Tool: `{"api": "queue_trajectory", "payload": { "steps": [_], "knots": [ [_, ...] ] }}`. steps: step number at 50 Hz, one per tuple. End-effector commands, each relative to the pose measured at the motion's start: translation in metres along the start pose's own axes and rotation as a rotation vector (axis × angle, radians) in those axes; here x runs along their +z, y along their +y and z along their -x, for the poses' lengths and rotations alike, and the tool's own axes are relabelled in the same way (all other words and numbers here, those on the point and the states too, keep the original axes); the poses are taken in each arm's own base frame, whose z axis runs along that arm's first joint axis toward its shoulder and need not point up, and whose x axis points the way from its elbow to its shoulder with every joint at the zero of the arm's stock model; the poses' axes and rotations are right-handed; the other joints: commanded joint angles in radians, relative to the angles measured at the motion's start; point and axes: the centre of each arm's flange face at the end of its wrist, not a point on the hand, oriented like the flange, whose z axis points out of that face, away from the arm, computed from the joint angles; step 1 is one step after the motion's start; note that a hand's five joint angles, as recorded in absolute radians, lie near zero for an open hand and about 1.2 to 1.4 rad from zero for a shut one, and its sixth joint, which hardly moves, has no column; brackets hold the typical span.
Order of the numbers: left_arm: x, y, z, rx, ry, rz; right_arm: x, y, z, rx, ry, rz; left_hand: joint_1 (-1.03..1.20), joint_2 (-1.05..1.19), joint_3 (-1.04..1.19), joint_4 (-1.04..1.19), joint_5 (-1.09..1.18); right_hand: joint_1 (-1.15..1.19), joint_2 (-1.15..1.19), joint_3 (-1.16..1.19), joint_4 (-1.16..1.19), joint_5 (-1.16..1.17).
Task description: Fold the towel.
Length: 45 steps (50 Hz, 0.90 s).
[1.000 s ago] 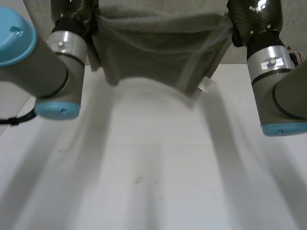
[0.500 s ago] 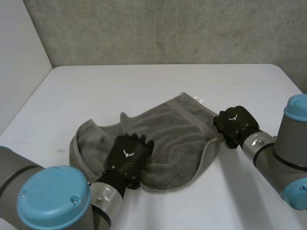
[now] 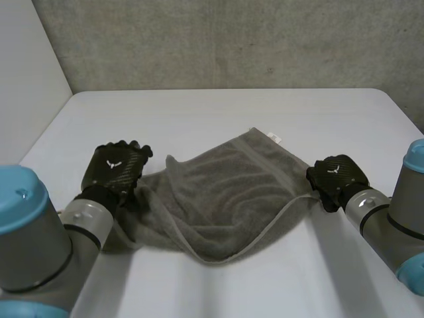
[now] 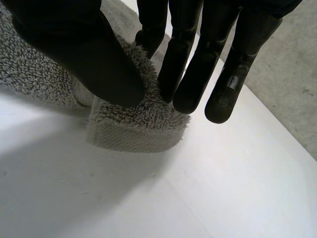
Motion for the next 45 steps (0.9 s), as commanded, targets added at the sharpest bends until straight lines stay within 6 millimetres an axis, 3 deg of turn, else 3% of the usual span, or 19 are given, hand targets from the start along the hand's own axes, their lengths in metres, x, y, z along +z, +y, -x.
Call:
{"api": "queue_trajectory", "payload": {
  "steps": [1,12,17,21,23,33,34,37,39,43,45],
  "knots": [
    [0.023,0.01,-0.003,0.04,0.113,0.041,-0.002,0.003,0.006,0.0,-0.017,0.01,0.11,0.109,0.109,0.112,0.111,0.027,0.211,0.207,0.201,0.226],
    [0.051,0.031,0.006,0.25,0.133,0.126,-0.002,0.005,0.007,0.0,-0.022,0.016,0.121,0.121,0.121,0.123,0.123,0.027,0.211,0.207,0.201,0.226],
    [0.055,0.034,0.005,0.252,0.143,0.128,-0.002,0.006,0.008,-0.001,-0.024,0.018,0.133,0.133,0.132,0.135,0.135,0.027,0.211,0.207,0.201,0.226],
    [0.058,0.037,0.003,0.25,0.156,0.131,-0.001,0.007,0.009,0.0,-0.03,0.023,0.247,0.247,0.247,0.25,0.249,0.027,0.211,0.207,0.201,0.226],
    [0.059,0.04,0.0,0.247,0.183,0.129,-0.001,0.008,0.01,-0.002,-0.035,0.024,0.44,0.44,0.44,0.442,0.442,0.027,0.211,0.207,0.201,0.226],
    [0.061,0.046,-0.011,0.24,0.272,0.112,0.005,0.007,0.009,-0.016,-0.034,0.028,0.506,0.506,0.505,0.508,0.507,0.027,0.211,0.207,0.201,0.226],
    [0.062,0.047,-0.011,0.24,0.271,0.115,0.006,0.007,0.009,-0.016,-0.033,0.029,0.602,0.602,0.601,0.604,0.603,0.027,0.211,0.207,0.201,0.226],
    [0.064,0.047,-0.01,0.242,0.266,0.114,0.008,0.007,0.008,-0.021,-0.029,0.029,0.755,0.755,0.755,0.758,0.757,0.027,0.211,0.207,0.201,0.226],
    [0.069,0.042,-0.008,0.245,0.251,0.097,0.01,0.006,0.007,-0.031,-0.026,0.028,1.03,1.03,1.03,1.032,1.032,0.027,0.211,0.207,0.201,0.226],
    [0.079,0.03,-0.003,0.252,0.224,0.044,0.016,0.001,0.003,-0.067,-0.009,0.01,1.031,1.031,1.031,1.033,1.033,0.027,0.211,0.207,0.201,0.226],
    [0.086,0.022,0.001,0.257,0.197,0.002,0.024,-0.012,-0.007,-0.098,0.025,-0.031,1.031,1.031,1.031,1.033,1.033,0.027,0.211,0.207,0.201,0.226]
  ]
}}
